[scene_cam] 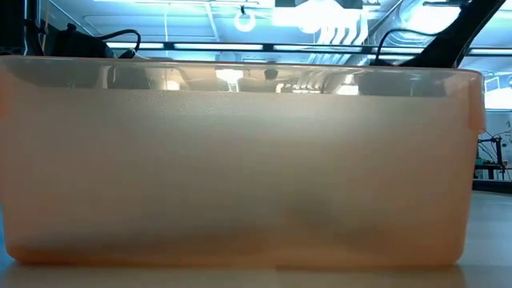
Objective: Sort silverware by color (type)
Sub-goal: Put the gold spoon into the blue bin, then put the blue spoon into the red bin
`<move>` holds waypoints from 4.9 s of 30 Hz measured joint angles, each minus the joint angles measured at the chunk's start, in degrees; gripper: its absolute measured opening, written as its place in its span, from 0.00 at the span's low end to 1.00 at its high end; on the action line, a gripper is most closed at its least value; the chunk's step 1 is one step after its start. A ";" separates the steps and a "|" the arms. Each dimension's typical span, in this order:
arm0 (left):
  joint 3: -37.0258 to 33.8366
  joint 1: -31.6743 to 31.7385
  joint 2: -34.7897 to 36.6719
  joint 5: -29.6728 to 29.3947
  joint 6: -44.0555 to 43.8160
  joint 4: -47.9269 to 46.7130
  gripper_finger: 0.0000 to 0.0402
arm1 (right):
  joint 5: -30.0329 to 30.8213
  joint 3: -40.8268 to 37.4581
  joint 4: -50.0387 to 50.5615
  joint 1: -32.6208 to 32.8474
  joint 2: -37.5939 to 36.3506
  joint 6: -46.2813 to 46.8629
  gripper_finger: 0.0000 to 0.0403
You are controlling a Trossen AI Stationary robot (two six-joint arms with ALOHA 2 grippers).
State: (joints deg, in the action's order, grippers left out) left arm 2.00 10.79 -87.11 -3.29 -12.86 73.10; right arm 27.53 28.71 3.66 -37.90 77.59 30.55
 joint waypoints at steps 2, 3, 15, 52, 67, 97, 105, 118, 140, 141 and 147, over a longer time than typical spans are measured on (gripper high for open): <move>0.00 0.00 0.01 0.00 0.00 0.00 0.00 | -1.15 0.00 -2.03 -1.93 2.78 -0.07 0.36; 0.00 0.00 0.00 0.00 0.00 0.00 0.00 | -1.56 0.00 -3.03 -2.79 4.13 -0.11 0.36; 0.02 0.00 0.00 0.00 0.59 -0.02 0.00 | 0.14 0.09 -8.62 -4.27 11.00 -2.06 0.24; 0.02 0.00 0.00 -0.09 0.52 -0.02 0.00 | -6.35 2.84 -2.92 24.83 -1.12 5.27 0.00; 0.02 0.00 0.00 -0.28 0.42 -0.35 0.00 | 9.92 22.93 -11.97 40.94 12.95 5.19 0.00; 0.02 0.00 0.02 -0.39 -0.04 -1.31 0.00 | 6.25 34.10 -2.66 37.89 29.34 9.10 0.05; 0.02 0.00 0.00 -0.37 -0.04 -1.31 0.00 | 4.50 34.12 -2.56 38.02 29.34 7.40 0.21; 0.02 -0.01 0.00 -0.35 -0.39 -1.86 0.00 | 6.60 34.23 7.31 42.15 18.09 -8.81 0.20; 0.36 -10.87 0.00 -9.13 -2.02 -2.99 0.00 | -9.58 -0.39 -38.61 45.79 3.35 -29.10 0.00; 0.52 -12.18 0.00 -9.82 -2.24 -2.94 0.00 | -9.59 -1.50 -38.73 45.78 1.77 -29.10 0.00; 4.25 -20.03 0.02 -14.56 -3.89 -5.09 0.00 | -9.74 -6.78 -38.55 45.67 -6.03 -29.53 0.00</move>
State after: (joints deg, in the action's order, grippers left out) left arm 6.25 -9.24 -87.09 -17.85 -16.76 68.01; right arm 17.79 21.93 -34.88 7.77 71.56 1.02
